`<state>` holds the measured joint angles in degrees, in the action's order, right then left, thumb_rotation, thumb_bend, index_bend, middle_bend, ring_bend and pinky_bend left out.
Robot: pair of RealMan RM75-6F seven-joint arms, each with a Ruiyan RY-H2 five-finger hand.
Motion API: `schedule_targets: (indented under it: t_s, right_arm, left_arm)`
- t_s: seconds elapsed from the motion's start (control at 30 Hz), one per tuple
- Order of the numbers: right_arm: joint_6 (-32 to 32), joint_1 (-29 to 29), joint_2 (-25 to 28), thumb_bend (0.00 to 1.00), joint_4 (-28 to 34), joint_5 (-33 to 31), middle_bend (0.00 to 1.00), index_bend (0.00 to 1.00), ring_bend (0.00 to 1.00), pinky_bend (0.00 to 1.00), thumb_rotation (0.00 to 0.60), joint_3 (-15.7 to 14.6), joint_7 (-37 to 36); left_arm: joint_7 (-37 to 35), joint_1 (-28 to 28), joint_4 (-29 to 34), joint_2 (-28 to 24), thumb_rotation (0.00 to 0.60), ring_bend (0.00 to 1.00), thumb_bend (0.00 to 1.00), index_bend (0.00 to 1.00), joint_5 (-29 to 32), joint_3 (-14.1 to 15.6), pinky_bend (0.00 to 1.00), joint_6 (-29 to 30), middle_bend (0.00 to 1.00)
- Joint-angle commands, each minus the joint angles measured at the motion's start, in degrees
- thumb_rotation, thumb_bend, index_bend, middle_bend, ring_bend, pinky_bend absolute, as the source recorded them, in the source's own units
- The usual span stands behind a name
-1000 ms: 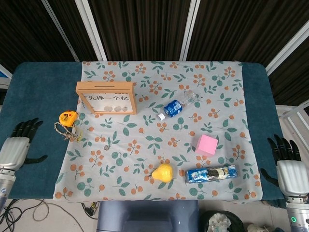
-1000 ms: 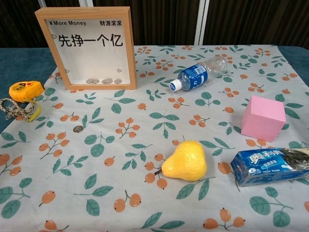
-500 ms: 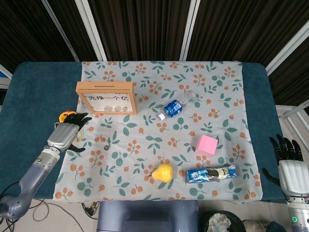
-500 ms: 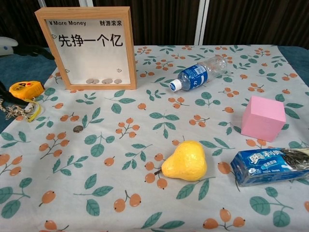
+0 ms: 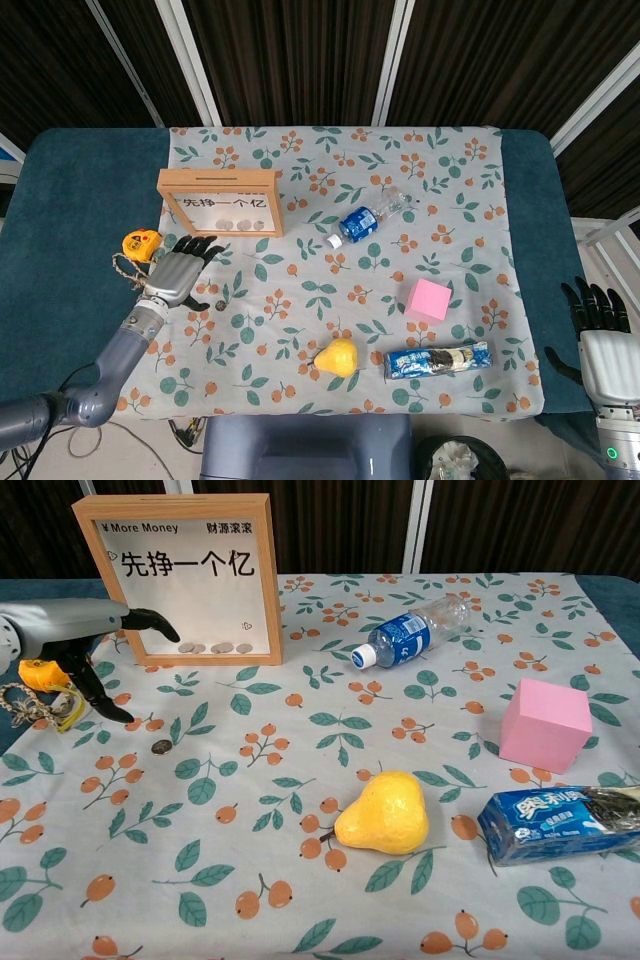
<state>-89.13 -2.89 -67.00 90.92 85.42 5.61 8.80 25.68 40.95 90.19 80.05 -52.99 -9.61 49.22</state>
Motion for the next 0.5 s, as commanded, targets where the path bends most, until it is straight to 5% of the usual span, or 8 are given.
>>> schedule_targets:
  t_s: [0.03,0.5]
  right_arm:
    - [0.0,0.0,0.0,0.3,-0.1,0.0,0.0,0.08,0.0,0.0,0.6,0.0,0.0]
    - [0.2,0.0,0.2,0.3,0.0,-0.1,0.0,0.08,0.0,0.0,0.6,0.0,0.1]
  left_arm:
    - [1.2,1.2,-1.5,1.6,0.6,0.0,0.09,0.16,0.9,0.5,0.0,0.1,0.0]
    - [2.1,2.5,-4.3,4.4,0.6,0.0,0.09,0.17,1.7,2.6,0.0,1.0,0.0]
